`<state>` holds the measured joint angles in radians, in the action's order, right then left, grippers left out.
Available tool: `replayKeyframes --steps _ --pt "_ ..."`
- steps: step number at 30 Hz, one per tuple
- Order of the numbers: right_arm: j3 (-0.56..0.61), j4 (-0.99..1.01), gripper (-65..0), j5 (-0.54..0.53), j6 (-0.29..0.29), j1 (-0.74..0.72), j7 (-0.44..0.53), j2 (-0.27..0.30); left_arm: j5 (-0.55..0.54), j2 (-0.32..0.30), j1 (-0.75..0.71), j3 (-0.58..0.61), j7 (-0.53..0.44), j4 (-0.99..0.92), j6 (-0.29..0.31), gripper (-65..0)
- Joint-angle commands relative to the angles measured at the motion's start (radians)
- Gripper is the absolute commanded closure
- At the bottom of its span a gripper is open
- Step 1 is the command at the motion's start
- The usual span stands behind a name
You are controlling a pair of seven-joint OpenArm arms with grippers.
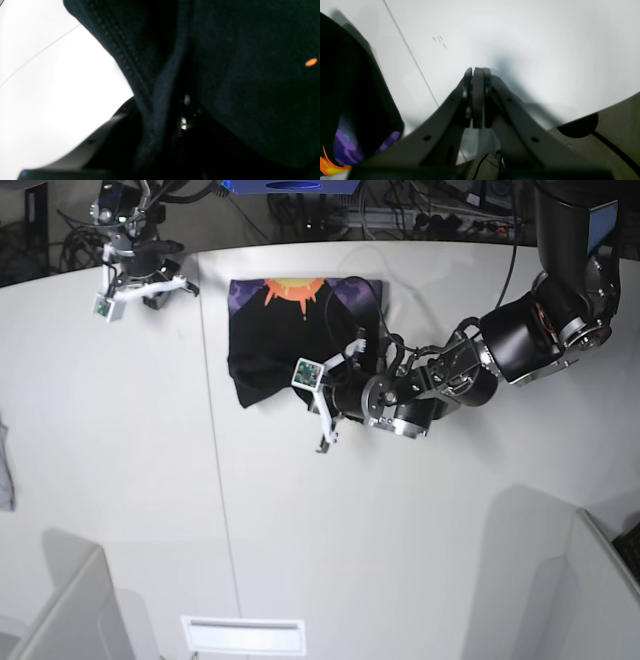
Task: Fold the T-shirt properly
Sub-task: 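Grasp the folded shirt's edge with the left gripper and drag it across the table, then release the shirt and raise the left gripper away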
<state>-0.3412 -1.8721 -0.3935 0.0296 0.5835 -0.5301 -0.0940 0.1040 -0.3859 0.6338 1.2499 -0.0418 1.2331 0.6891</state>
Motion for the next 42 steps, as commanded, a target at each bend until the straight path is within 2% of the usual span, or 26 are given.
replayKeyframes --steps 1,7,13,22,30,32,35,42 --pt "-0.005 -0.014 0.0 -0.006 -0.004 0.006 0.02 0.003 0.004 -0.002 0.021 -0.005 0.001 0.007 0.009 0.0" --pt "-0.005 -0.014 0.0 -0.006 -0.004 0.003 0.02 0.003 0.004 -0.006 0.028 -0.014 0.006 0.009 0.009 0.0" --pt "-0.003 -0.014 0.0 -0.006 -0.004 -0.001 0.02 0.003 0.003 -0.003 0.03 -0.016 0.13 0.015 0.009 0.0" --pt "0.0 -0.014 0.0 -0.006 -0.004 -0.001 0.02 0.003 0.003 0.003 0.033 -0.017 0.13 0.018 0.009 0.0" --pt "0.003 -0.014 0.0 -0.006 -0.004 -0.001 0.02 0.003 0.001 0.029 0.068 -0.035 0.133 0.027 0.009 -30.6" --pt "0.004 -0.014 0.0 -0.006 -0.004 -0.001 0.02 0.003 0.001 0.032 0.064 -0.088 0.133 0.044 0.009 -35.1" --pt "0.004 -0.014 0.0 -0.006 -0.004 -0.001 0.02 0.003 0.001 0.048 0.051 -0.19 0.133 0.084 0.009 -37.8" --pt "0.006 -0.014 0.0 -0.006 -0.004 -0.001 0.02 0.012 0.001 0.069 -0.075 -0.503 0.135 0.248 0.009 -37.5"
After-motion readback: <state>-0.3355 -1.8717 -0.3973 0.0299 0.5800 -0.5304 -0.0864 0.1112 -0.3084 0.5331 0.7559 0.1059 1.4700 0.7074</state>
